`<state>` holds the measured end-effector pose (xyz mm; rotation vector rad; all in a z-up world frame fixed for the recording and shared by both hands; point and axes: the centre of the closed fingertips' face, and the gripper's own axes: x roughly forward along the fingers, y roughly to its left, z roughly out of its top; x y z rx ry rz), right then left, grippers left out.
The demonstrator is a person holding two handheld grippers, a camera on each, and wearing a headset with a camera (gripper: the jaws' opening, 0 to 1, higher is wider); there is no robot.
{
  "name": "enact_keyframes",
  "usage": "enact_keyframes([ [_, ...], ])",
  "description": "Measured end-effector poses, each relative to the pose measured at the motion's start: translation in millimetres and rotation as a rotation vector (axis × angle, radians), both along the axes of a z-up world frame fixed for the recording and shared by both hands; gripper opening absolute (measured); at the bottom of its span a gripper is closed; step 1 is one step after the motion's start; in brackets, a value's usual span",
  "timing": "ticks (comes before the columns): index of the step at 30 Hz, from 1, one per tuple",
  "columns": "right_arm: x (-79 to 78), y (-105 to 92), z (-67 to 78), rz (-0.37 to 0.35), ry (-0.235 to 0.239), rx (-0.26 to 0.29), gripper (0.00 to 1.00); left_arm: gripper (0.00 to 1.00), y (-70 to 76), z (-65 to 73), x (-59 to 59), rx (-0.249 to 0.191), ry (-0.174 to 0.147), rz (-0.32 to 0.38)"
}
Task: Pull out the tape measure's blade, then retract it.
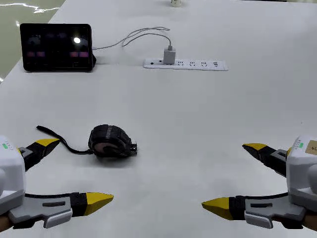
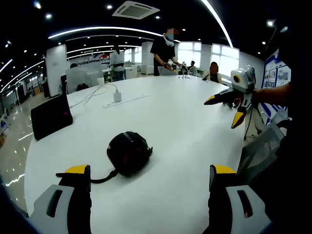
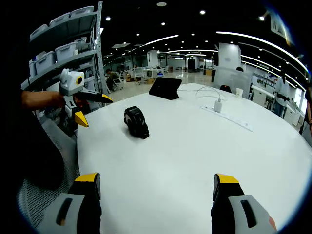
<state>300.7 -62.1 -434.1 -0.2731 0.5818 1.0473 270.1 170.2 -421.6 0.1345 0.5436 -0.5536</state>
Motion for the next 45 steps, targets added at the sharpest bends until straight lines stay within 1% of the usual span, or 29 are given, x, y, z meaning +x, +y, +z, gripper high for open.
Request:
enact_keyframes([
  [4,2.0,1.4,-1.2,0.009,0.001,-0.005,0.96,0.99,0.9,0.5,2.1,-0.001,0.000,-0.010],
  [9,5.3,5.7,-4.5,0.039,0.001,-0.016,0.95,0.99,3.4,1.0,7.6,0.000,0.000,-0.024],
  [13,8.2,9.3,-5.6,0.058,0.002,-0.022,0.95,0.99,3.7,0.5,10.1,-0.001,0.010,-0.047],
  [22,16.2,17.1,-11.5,0.105,0.009,-0.033,0.95,0.99,10.4,-2.9,18.5,0.017,0.021,-0.072],
  [25,18.4,19.6,-14.7,0.121,0.019,-0.041,0.94,0.99,11.0,-3.1,21.8,0.018,0.021,-0.081],
  [30,22.9,25.6,-18.0,0.145,0.022,-0.050,0.94,0.99,11.0,-5.1,27.5,0.024,0.024,-0.103],
  [38,30.1,34.1,-23.6,0.184,0.018,-0.063,0.94,0.99,11.4,-8.7,35.2,0.037,0.035,-0.142],
  [45,35.9,42.2,-25.9,0.224,0.009,-0.060,0.91,0.99,15.3,-11.0,42.4,0.050,0.034,-0.159],
])
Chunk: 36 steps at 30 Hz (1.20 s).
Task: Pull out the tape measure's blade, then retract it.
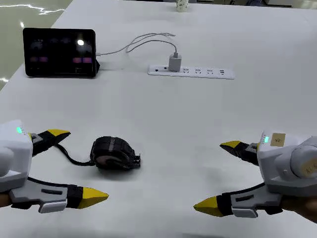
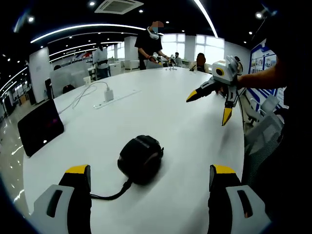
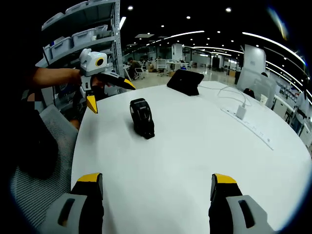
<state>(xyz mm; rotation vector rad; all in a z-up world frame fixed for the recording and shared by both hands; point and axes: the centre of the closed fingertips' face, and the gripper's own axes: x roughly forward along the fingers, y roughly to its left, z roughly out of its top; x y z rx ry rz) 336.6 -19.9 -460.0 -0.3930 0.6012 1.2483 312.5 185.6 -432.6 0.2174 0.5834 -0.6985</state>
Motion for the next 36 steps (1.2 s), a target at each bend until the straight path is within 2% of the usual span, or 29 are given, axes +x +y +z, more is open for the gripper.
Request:
enact_keyframes([
  [16,15.7,28.8,-4.2,0.095,-0.020,-0.007,0.86,0.96,6.5,-5.2,19.4,0.030,0.000,-0.057],
  [27,19.1,46.9,-10.8,0.185,-0.043,-0.026,0.79,0.81,6.4,-12.0,26.3,0.056,0.014,-0.116],
  [36,21.4,65.4,-13.7,0.260,-0.061,-0.031,0.67,0.65,3.4,-17.7,31.1,0.079,0.033,-0.178],
])
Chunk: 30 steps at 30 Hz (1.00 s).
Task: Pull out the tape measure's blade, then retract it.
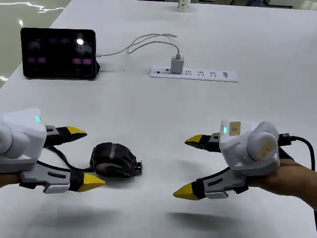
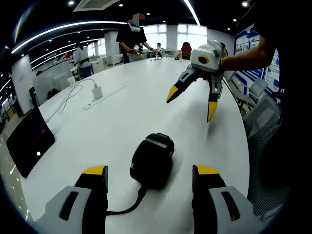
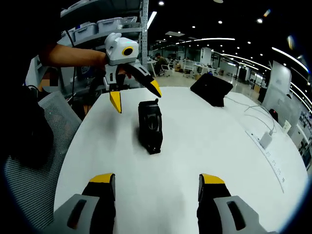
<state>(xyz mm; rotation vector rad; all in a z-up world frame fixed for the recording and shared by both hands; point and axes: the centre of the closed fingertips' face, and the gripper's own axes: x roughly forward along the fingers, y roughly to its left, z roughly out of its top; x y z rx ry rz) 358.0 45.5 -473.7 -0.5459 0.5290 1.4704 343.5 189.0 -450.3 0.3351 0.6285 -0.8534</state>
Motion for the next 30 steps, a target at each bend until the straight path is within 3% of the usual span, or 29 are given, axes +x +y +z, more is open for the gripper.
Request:
enact_keyframes([
  [9,0.9,21.1,-7.6,0.072,-0.013,-0.009,0.54,0.52,-3.5,-7.8,3.2,0.015,0.035,-0.064],
  [30,-0.6,60.0,-25.9,0.189,-0.036,-0.026,0.29,0.37,-5.9,-22.5,5.7,0.092,0.086,-0.187],
])
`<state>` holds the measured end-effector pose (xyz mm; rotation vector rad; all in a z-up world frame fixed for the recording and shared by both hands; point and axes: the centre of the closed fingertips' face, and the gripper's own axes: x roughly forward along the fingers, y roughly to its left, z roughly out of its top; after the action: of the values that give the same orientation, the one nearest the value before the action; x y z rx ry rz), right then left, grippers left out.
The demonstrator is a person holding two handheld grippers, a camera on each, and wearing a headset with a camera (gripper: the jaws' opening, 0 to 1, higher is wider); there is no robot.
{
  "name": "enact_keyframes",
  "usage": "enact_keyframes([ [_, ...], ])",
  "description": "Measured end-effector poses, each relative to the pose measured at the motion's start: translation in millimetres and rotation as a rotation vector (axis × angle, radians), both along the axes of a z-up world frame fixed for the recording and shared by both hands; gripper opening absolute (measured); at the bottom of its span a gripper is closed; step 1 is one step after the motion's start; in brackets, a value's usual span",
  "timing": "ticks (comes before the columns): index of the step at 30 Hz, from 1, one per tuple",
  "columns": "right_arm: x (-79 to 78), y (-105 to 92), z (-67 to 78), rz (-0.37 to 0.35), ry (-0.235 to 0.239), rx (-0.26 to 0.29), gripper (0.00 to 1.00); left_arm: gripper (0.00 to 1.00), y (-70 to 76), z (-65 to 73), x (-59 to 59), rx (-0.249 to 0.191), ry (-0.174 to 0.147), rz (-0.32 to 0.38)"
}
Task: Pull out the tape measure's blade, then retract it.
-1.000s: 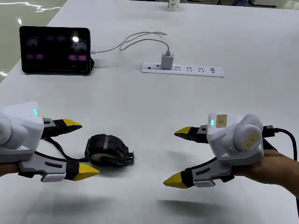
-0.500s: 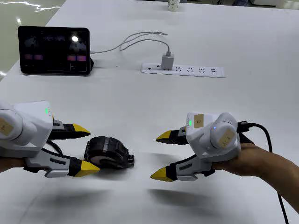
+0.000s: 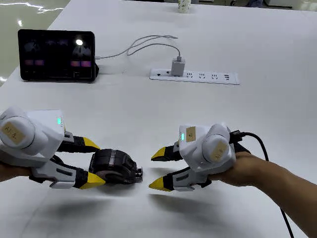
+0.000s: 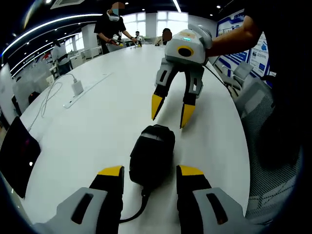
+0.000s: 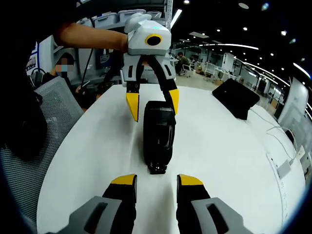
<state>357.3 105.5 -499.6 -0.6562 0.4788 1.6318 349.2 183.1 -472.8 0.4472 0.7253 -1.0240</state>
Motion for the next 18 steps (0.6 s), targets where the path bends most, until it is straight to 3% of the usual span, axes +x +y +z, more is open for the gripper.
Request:
enact_keyframes([
  [9,-0.3,12.6,-7.1,0.029,0.009,-0.012,0.21,0.28,1.7,-2.5,1.3,0.035,0.014,-0.049],
  [18,-1.0,20.9,-13.3,0.046,0.012,-0.023,0.14,0.26,-2.2,-7.7,3.5,0.051,0.019,-0.086],
])
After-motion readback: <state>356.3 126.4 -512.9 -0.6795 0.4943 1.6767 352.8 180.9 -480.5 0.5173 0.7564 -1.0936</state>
